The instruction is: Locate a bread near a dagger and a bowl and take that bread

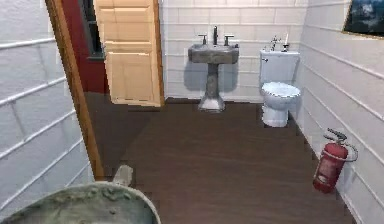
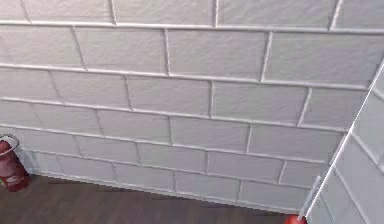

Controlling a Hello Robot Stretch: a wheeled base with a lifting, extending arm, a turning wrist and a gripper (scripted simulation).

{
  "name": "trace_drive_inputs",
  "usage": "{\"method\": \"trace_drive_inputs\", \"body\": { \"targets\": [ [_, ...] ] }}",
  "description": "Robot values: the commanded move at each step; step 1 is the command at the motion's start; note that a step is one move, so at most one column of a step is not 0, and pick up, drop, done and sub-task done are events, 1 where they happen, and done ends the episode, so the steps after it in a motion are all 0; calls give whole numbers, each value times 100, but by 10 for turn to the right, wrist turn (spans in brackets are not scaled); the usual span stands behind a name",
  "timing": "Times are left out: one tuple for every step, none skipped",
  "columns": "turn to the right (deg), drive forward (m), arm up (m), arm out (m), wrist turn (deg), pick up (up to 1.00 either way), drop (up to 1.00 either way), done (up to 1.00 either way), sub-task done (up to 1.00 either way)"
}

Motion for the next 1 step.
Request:
{"method": "trace_drive_inputs", "body": {
  "targets": [
    [-450,0,0,0,0,0,0,0,0]
  ]
}}
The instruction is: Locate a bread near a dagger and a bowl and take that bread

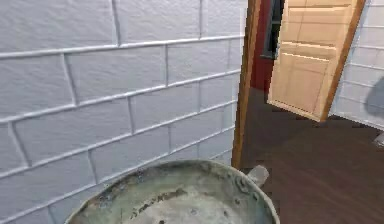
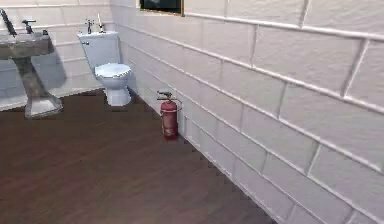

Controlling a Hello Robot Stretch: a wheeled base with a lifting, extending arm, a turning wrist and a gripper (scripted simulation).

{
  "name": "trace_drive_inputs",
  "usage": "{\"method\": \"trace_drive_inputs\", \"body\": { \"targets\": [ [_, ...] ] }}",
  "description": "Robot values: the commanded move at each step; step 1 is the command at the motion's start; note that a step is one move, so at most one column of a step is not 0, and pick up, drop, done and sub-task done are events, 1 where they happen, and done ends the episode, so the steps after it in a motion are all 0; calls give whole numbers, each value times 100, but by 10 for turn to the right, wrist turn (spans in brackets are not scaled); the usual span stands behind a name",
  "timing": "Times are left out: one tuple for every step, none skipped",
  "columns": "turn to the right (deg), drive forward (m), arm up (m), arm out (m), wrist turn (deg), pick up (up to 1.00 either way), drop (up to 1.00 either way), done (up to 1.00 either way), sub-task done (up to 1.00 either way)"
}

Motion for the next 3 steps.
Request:
{"method": "trace_drive_inputs", "body": {
  "targets": [
    [-450,0,0,0,0,0,0,0,0],
    [-450,0,0,0,0,0,0,0,0],
    [-60,0,0,0,0,0,0,0,0]
  ]
}}
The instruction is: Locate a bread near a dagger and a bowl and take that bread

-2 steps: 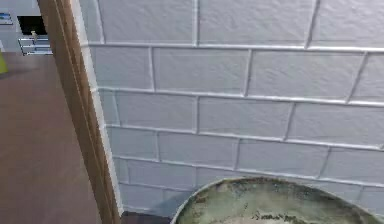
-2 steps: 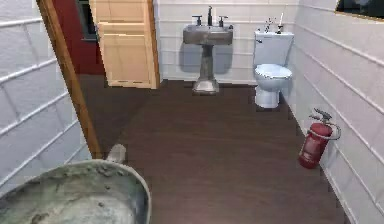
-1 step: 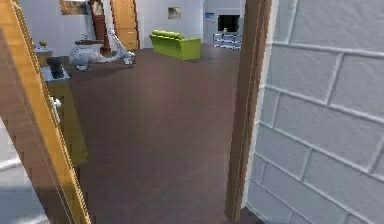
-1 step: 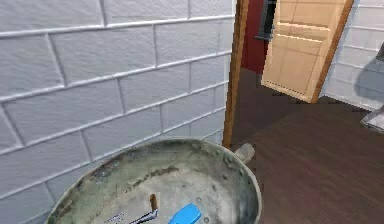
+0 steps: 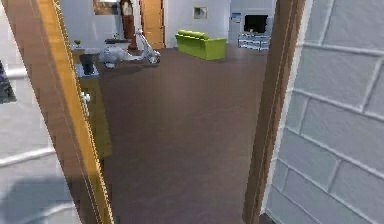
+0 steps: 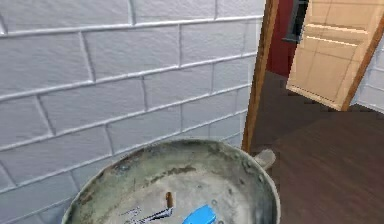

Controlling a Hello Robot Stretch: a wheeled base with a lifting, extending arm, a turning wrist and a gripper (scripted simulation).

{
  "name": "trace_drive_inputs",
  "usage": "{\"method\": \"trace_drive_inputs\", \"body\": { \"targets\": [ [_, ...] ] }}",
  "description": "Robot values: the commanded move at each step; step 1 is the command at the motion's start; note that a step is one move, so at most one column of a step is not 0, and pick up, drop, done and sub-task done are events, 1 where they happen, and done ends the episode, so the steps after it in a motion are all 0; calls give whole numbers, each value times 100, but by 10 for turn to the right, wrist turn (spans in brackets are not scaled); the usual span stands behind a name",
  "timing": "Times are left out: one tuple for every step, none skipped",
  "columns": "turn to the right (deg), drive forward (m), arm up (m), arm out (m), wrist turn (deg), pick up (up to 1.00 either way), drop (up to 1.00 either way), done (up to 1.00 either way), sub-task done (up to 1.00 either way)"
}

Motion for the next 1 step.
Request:
{"method": "trace_drive_inputs", "body": {
  "targets": [
    [0,100,0,0,0,0,0,0,0]
  ]
}}
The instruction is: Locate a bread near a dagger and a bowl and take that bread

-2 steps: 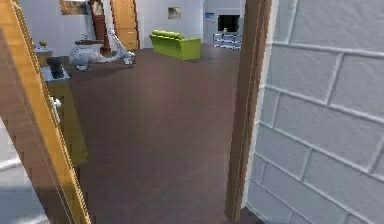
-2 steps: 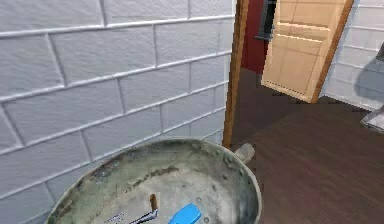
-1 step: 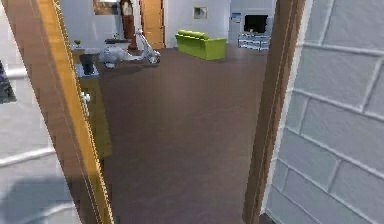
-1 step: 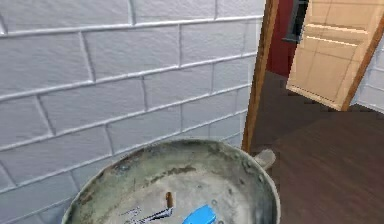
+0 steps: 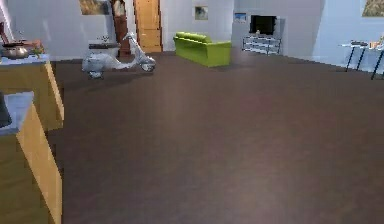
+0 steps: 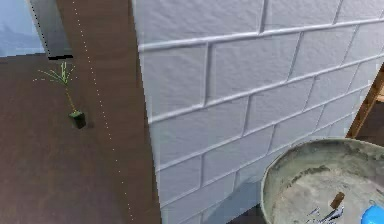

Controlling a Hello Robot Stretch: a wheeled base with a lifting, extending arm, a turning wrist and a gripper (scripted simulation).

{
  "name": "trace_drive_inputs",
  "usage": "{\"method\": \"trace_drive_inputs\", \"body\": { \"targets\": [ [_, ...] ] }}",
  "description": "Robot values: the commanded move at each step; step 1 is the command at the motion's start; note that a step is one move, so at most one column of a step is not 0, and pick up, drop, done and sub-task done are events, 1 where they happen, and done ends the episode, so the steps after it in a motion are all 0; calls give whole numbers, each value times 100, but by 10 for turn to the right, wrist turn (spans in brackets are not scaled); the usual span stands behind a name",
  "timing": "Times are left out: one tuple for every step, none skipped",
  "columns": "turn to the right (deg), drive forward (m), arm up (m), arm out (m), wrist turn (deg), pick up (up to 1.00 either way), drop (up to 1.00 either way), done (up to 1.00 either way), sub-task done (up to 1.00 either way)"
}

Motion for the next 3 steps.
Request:
{"method": "trace_drive_inputs", "body": {
  "targets": [
    [0,20,0,0,0,0,0,0,0],
    [-240,0,0,0,0,0,0,0,0],
    [0,15,0,0,0,0,0,0,0]
  ]
}}
